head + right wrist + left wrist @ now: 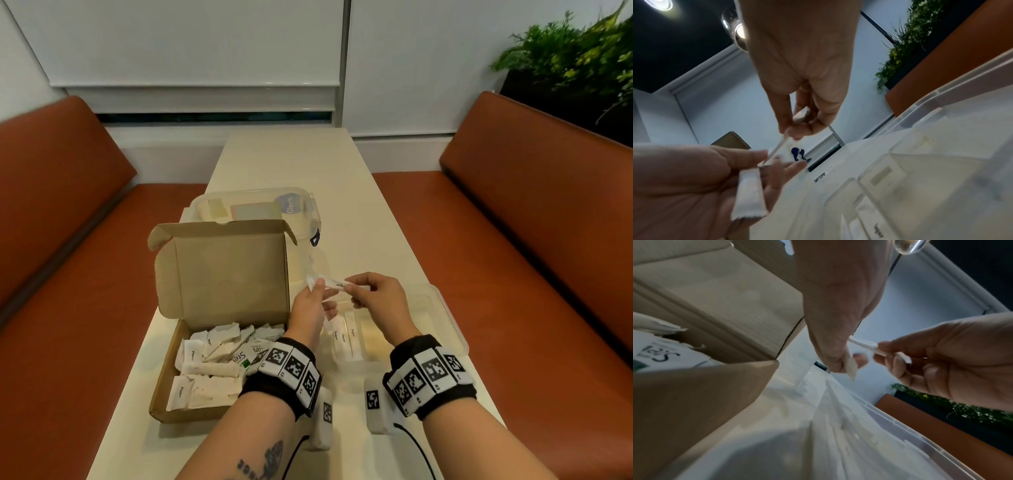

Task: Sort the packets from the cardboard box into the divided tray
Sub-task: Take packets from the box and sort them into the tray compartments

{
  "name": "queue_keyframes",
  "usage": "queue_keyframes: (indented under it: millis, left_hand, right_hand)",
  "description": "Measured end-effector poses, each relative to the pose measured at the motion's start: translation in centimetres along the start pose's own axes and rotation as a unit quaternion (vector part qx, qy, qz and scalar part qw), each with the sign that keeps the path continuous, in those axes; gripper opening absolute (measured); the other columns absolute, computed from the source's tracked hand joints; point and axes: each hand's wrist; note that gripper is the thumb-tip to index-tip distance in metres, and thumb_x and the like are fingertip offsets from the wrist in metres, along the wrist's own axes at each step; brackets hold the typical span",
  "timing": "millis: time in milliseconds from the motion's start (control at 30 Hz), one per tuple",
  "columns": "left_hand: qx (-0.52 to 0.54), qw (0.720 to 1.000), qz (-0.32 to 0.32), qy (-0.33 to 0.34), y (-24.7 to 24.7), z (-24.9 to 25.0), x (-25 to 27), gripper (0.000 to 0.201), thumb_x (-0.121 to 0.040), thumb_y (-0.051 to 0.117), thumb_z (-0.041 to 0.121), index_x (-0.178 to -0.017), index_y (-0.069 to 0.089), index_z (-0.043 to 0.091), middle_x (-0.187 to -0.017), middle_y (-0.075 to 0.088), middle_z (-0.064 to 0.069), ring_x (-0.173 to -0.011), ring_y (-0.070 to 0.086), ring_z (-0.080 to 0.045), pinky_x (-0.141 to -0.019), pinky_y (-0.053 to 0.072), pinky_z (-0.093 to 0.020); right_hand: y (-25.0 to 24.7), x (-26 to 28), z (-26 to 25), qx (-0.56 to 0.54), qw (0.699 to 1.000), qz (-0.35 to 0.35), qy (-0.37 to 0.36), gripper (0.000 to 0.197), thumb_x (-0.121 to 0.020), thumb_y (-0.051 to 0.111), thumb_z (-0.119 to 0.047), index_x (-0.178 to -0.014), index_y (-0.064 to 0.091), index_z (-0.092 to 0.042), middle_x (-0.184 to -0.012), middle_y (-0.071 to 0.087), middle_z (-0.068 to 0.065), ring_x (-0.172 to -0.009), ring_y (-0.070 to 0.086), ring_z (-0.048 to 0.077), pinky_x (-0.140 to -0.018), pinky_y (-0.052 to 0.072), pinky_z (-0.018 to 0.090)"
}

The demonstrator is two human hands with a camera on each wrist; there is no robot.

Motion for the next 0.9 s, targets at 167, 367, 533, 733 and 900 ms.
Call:
queue_keyframes:
  millis: [167, 367, 533, 733, 900]
  left_hand:
    - [-0.063, 0.997, 0.044, -0.002, -0.2, -0.6, -0.4, 0.017, -0.1, 0.045, 0.031, -0.105, 0.051, 0.016, -0.103, 0.063, -0.005, -0.051, 0.035, -0.01, -0.05, 0.034, -0.022]
    - [-0.102, 0.994, -0.023, 0.016, -0.1, -0.4, 0.3, 0.008, -0.092, 0.059, 0.034, -0.095, 0.062, 0.028, -0.1, 0.066, 0.002, -0.056, 0.037, -0.009, -0.053, 0.035, -0.021]
    - [-0.131, 0.99, -0.047, 0.037, -0.1, -0.5, 0.5, 0.007, -0.087, 0.068, 0.022, -0.093, 0.07, 0.018, -0.069, 0.055, 0.005, -0.055, 0.037, -0.01, -0.05, 0.034, -0.021]
    - [-0.136, 0.99, -0.003, 0.046, -0.3, -0.9, -0.2, 0.003, -0.085, 0.07, 0.02, -0.082, 0.069, 0.019, -0.054, 0.056, 0.014, -0.043, 0.044, 0.0, -0.049, 0.037, -0.019]
    - [-0.23, 0.968, 0.081, 0.065, -1.2, -1.7, -1.2, 0.006, -0.086, 0.067, 0.017, -0.09, 0.062, 0.014, -0.078, 0.059, 0.006, -0.073, 0.055, -0.011, -0.06, 0.04, -0.023]
  right_hand:
    - [-0.4, -0.4, -0.5, -0.013, 0.994, 0.091, -0.052, 0.014, -0.08, 0.074, -0.009, -0.087, 0.062, -0.013, -0.067, 0.062, 0.001, -0.058, 0.058, 0.013, -0.056, 0.049, 0.018]
    - [-0.5, -0.8, -0.9, 0.019, 0.994, 0.079, -0.079, 0.017, -0.08, 0.074, -0.012, -0.071, 0.06, -0.01, -0.059, 0.056, -0.004, -0.054, 0.051, 0.009, -0.052, 0.044, 0.012]
    - [-0.7, -0.9, -0.7, -0.005, 0.995, 0.074, -0.069, 0.015, -0.082, 0.072, -0.016, -0.072, 0.061, -0.019, -0.062, 0.062, -0.002, -0.055, 0.056, 0.006, -0.058, 0.048, 0.019]
    - [0.2, -0.7, 0.7, -0.003, 0.999, 0.038, 0.021, 0.018, -0.082, 0.072, -0.011, -0.093, 0.059, -0.017, -0.076, 0.071, 0.008, -0.071, 0.069, 0.02, -0.071, 0.057, 0.03]
    - [0.5, -1.4, 1.8, 0.195, 0.98, 0.015, 0.045, 0.015, -0.075, 0.075, -0.011, -0.077, 0.06, -0.012, -0.073, 0.067, 0.004, -0.064, 0.062, 0.013, -0.064, 0.049, 0.026]
Point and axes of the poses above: each hand's wrist, its own x-axis away from the middle knuckle, its own y-axis out of the palm, z = x × y
